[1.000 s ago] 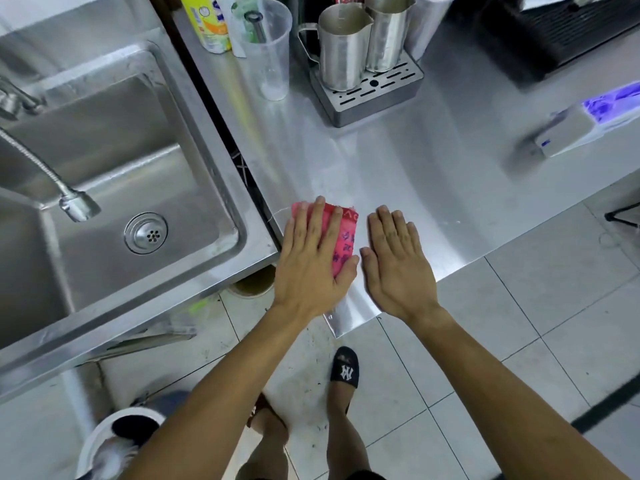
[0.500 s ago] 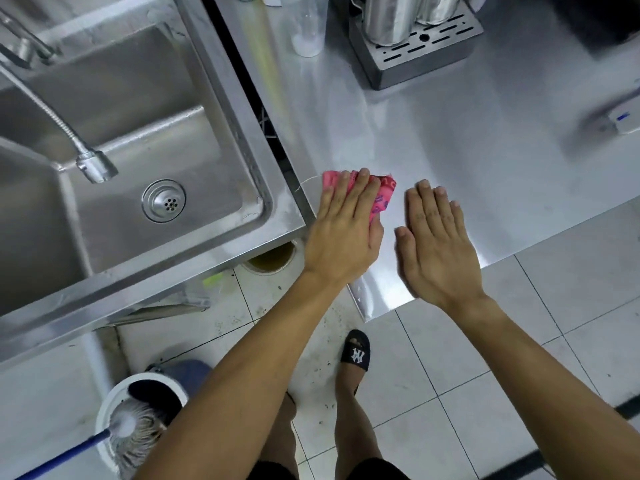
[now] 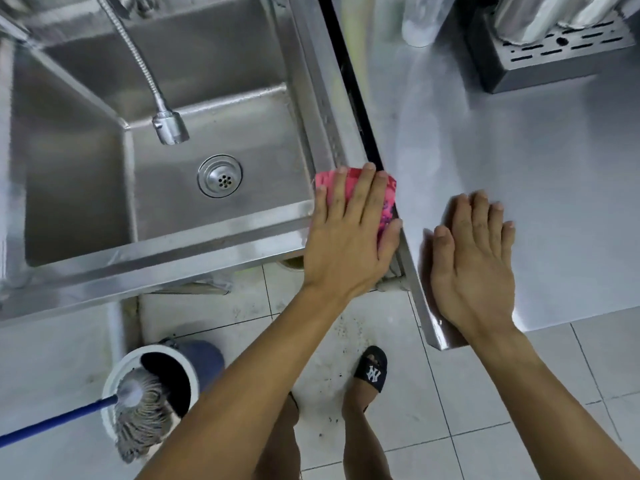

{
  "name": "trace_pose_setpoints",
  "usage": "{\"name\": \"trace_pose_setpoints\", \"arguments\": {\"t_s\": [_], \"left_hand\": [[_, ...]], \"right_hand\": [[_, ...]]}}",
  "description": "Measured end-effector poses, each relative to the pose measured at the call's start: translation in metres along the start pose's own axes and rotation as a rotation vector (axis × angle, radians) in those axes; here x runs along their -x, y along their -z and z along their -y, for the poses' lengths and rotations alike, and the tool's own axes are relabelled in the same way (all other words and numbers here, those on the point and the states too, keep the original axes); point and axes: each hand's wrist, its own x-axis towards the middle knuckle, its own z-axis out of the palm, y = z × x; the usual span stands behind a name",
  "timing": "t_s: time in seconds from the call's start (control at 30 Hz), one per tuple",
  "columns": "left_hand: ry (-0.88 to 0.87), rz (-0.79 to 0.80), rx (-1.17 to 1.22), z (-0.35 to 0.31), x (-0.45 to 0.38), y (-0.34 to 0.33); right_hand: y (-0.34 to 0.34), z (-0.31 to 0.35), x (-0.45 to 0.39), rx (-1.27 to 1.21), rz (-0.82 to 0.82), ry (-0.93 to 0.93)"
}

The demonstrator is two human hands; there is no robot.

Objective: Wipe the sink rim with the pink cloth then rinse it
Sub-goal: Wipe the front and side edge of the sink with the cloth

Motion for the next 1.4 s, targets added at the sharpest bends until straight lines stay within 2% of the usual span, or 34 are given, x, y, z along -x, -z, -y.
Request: {"name": "trace_pose_setpoints", "arguments": {"t_s": [0.1,0.17,0.3,0.4,0.47,0.53,0.7,0.77,0.83,0.9,0.93,1.0,1.13,1.2,1.3,1.4], "left_hand": [[-0.032,-0.049,0.028,0.012,0.006,0.0],[-0.013,-0.05,0.021,0.041,0.026,0.005],[0.225,-0.038,-0.059,0.107,0.071,0.022],[0.405,-0.081,-0.037,0.094,0.06,0.019],[0.36,-0.121,0.024,0.066,0.039,0.01],[0.226,-0.14,0.072,0.047,0.026,0.003],[0.105,-0.148,0.064,0.075,0.052,0.009],[0.197,-0.139,0.015,0.103,0.074,0.013],[0.373,-0.133,-0.018,0.127,0.088,0.019],[0.529,-0.139,-0.028,0.132,0.088,0.022],[0.551,-0.132,-0.034,0.129,0.084,0.024],[0.454,-0.104,-0.045,0.119,0.08,0.024],[0.081,-0.023,-0.034,0.142,0.099,0.029],[0.037,-0.001,-0.049,0.171,0.114,0.035],[0.264,-0.058,-0.057,0.188,0.123,0.036],[0.453,-0.112,-0.045,0.144,0.098,0.026]], "right_hand": [[-0.012,0.012,0.003,0.011,0.034,0.13],[-0.017,0.017,0.003,0.023,0.025,0.152],[-0.018,0.027,0.0,-0.048,0.041,0.178],[-0.026,0.052,-0.004,-0.116,0.07,0.35],[-0.036,0.069,-0.011,-0.099,0.087,0.461],[-0.042,0.075,-0.02,-0.07,0.112,0.506],[-0.048,0.069,-0.023,0.061,0.091,0.547],[-0.049,0.072,-0.02,0.083,0.091,0.537],[-0.05,0.08,-0.018,0.084,0.139,0.576],[-0.053,0.092,-0.018,0.121,0.201,0.709],[-0.055,0.098,-0.019,0.153,0.221,0.786],[-0.059,0.107,-0.022,0.205,0.243,0.874],[-0.064,0.11,-0.026,0.221,0.198,0.883],[-0.066,0.111,-0.024,0.235,0.163,0.896],[-0.07,0.115,-0.022,0.248,0.146,0.894],[-0.072,0.116,-0.022,0.231,0.131,0.889]]}}
